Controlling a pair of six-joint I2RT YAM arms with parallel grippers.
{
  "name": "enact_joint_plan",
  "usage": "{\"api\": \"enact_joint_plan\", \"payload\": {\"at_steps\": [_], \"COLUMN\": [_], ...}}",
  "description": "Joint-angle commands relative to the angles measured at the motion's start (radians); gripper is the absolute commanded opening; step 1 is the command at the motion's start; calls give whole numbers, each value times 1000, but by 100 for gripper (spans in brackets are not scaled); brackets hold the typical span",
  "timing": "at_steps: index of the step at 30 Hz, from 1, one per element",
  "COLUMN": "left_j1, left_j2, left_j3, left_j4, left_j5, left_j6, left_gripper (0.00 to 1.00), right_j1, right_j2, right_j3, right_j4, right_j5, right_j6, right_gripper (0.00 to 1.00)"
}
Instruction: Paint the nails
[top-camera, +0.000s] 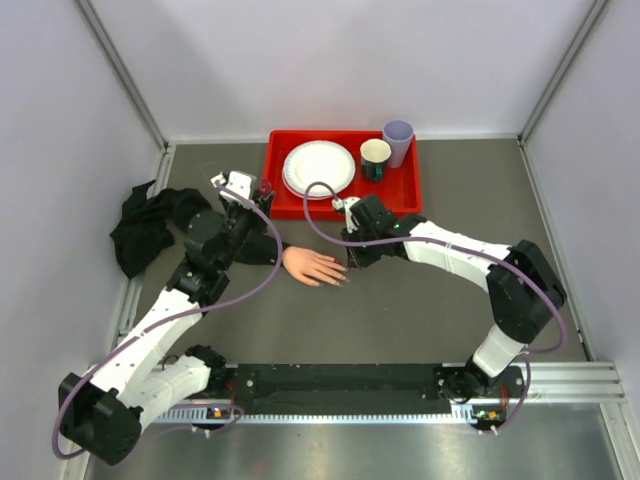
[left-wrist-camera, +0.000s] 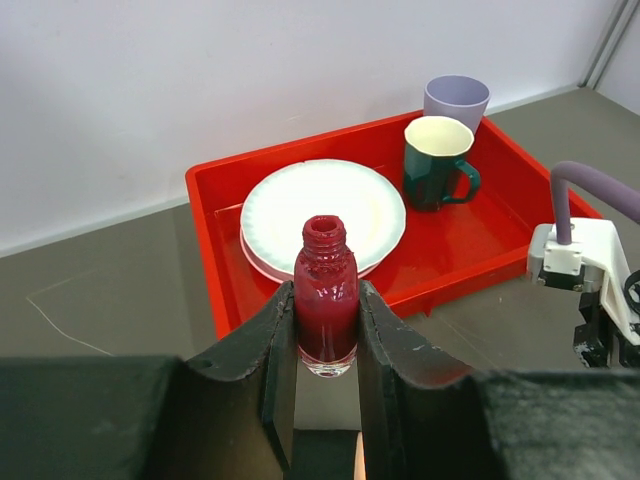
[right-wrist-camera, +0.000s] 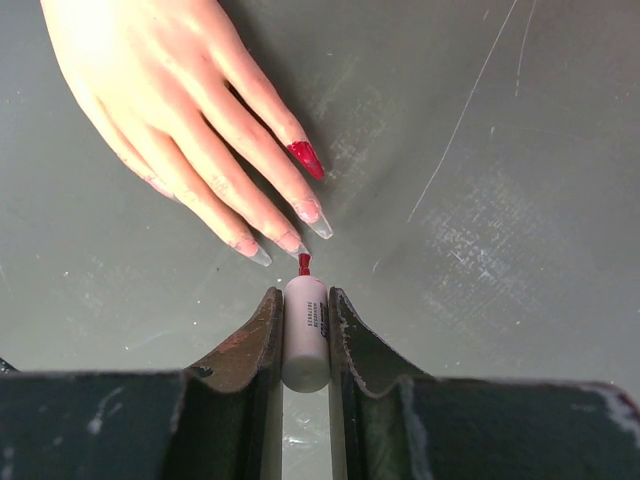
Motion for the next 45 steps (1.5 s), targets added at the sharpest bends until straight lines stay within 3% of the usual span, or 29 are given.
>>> {"api": "enact_joint_plan", "payload": {"at_steps": [1, 45], "left_j1": [5, 5], "left_j2": [-28, -39], "left_j3": [3, 3], "left_j4": [76, 63], "left_j5": [23, 32], "left_j6": [-15, -16], "left_gripper": [0, 0], "right_j1": [9, 10], "right_j2": [12, 68], "right_j3": [53, 90], "right_j4": [55, 75], "right_j5": [9, 5], "right_j6": [-14, -26], "right_gripper": [0, 0]}}
